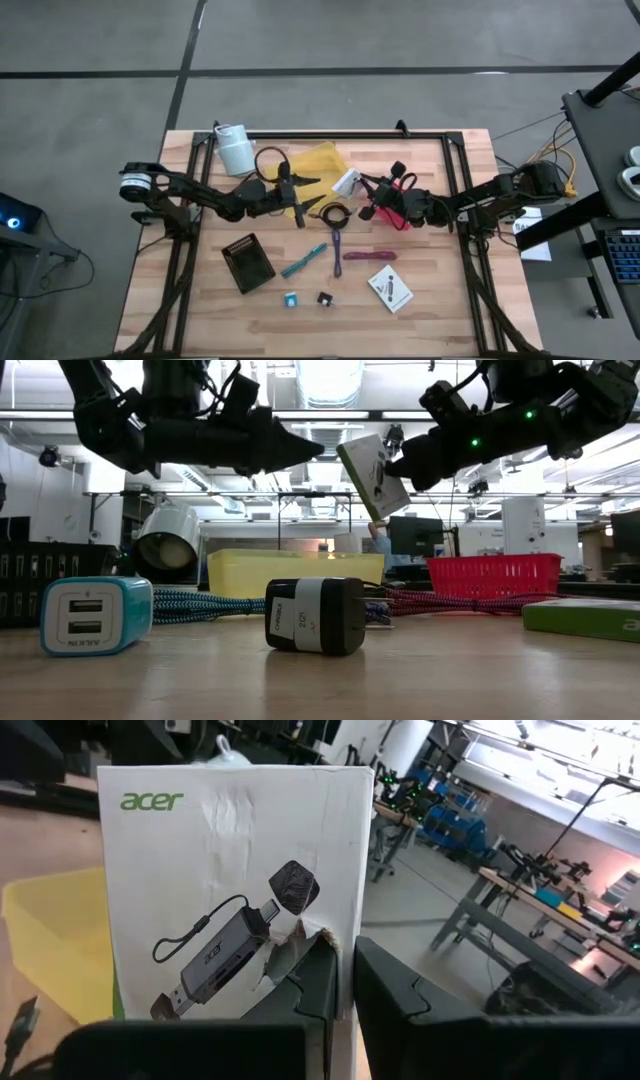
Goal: Pick and place items into bin
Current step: Put the top card reader box into the black bin
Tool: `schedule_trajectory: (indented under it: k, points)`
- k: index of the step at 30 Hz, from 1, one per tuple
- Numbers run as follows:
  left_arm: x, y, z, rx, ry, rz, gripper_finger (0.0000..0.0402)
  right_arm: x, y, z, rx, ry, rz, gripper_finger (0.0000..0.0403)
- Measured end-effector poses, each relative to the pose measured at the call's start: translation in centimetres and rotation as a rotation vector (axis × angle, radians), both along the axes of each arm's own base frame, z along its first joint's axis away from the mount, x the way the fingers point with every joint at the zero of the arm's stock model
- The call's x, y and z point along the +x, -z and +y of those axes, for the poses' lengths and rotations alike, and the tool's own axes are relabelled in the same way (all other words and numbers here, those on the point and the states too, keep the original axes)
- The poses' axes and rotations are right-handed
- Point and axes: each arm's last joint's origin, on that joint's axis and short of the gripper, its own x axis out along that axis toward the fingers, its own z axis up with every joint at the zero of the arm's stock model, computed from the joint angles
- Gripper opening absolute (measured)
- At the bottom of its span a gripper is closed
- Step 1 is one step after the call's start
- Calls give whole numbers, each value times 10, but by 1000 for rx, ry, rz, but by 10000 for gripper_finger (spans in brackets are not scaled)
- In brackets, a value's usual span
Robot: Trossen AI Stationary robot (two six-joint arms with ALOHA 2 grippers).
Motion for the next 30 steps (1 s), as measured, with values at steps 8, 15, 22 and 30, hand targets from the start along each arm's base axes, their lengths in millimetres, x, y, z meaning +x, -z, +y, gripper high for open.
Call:
schedule_trajectory:
  k: [8,15,22,30]
  points:
    - [7,-3,-3,-66,129,17,203,0,0,0,13,1,-11,22]
    - [10,-4,0,-68,106,25,203,0,0,0,13,0,-11,22]
    - [18,0,5,-71,86,37,203,0,0,0,12,0,-10,22]
    - [36,9,12,-68,67,62,203,0,1,0,10,-1,-1,22]
